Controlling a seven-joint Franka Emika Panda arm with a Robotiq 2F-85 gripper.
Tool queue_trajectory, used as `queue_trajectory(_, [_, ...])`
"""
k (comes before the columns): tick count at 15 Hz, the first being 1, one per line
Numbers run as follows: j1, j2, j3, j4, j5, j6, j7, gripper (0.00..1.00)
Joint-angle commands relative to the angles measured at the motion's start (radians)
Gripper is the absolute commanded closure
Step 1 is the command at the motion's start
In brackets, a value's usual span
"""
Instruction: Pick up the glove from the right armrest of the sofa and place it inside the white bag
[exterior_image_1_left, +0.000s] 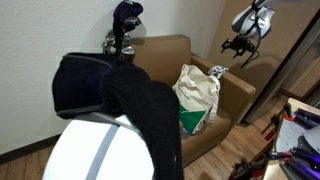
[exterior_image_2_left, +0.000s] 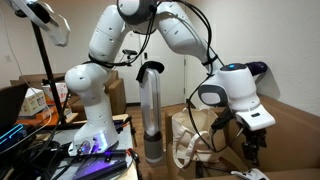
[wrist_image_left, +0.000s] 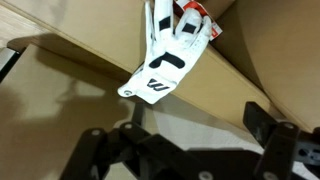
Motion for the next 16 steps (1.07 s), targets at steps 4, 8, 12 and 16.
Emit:
queue_trajectory(4, [0.113,0.067,-0.124,0.012,-0.037,0.054,0.226,0.00])
queue_trajectory(8, [0.246,0.171,-0.282,0.053,-0.039,0.003,0.474,0.00])
queue_trajectory(12, [0.395,0.297,-0.449,0.095,-0.093,-0.206,0.717,0.00])
queue_trajectory(16, [0.275,0.277,-0.316,0.158,-0.288,-0.364,0.828,0.00])
